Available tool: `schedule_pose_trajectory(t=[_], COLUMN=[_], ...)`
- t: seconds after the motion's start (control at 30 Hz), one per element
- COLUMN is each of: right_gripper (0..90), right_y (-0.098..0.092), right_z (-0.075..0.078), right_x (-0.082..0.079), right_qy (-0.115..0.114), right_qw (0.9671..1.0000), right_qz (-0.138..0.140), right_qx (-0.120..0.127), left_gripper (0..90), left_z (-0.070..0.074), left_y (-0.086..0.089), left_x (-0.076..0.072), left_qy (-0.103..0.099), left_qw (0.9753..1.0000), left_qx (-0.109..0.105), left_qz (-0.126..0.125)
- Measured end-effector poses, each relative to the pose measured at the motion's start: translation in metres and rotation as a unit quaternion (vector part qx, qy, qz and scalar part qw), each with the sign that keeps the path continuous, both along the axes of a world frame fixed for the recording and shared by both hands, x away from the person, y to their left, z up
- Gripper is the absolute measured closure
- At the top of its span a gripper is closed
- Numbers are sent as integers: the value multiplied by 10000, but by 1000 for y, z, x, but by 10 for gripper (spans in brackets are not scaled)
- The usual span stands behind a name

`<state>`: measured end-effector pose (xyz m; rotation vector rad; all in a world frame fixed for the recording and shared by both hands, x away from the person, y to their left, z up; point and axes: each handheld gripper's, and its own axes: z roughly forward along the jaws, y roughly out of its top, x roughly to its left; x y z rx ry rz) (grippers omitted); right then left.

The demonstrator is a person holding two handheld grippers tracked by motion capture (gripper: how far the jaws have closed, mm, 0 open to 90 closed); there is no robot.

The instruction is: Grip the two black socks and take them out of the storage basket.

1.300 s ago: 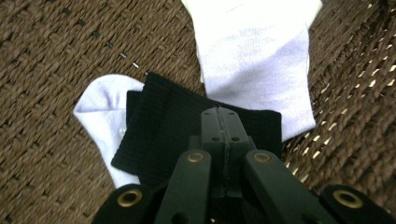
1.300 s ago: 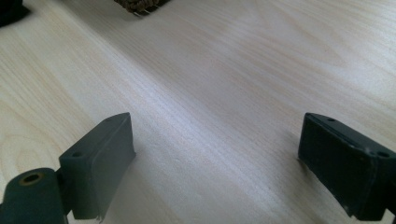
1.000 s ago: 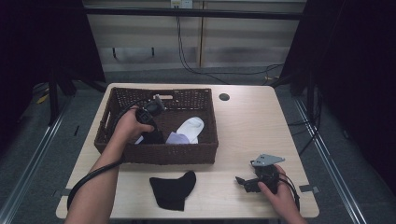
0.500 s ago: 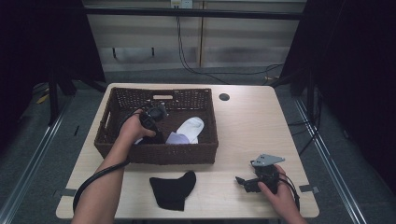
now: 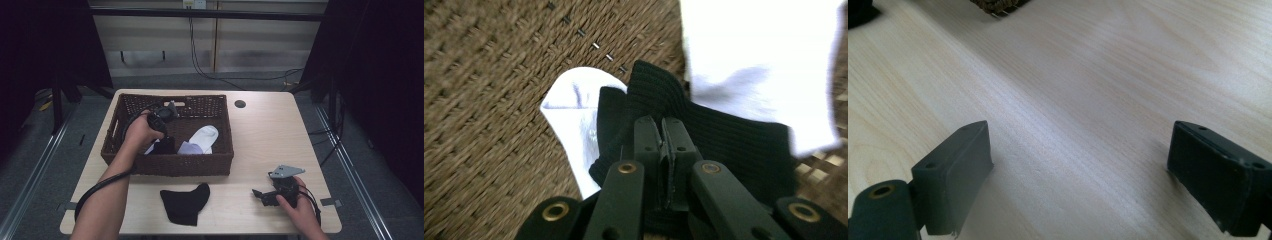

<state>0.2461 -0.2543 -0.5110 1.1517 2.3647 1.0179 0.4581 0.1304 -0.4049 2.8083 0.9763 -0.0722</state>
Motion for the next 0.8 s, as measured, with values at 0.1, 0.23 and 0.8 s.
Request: schedule_pose_trajectory(t=[0.1,0.23,0.8], right_gripper=[99,99,99], right_y=[0,0,0], right_z=[0,0,0], right_x=[0,0,0], right_qy=[-5,-12,-4], right_qw=[10000,10000,10000], right_qz=[1,7,8], right_qx=[2,-2,-10], left_gripper=[869,869,869], left_z=[18,43,139], left_y=[0,-2,-2], left_x=[0,-2,-9], left_qy=[26,22,25], left_qw=[10000,9998,9995], left_qx=[-49,-171,-105], left_qz=[-59,-103,-281])
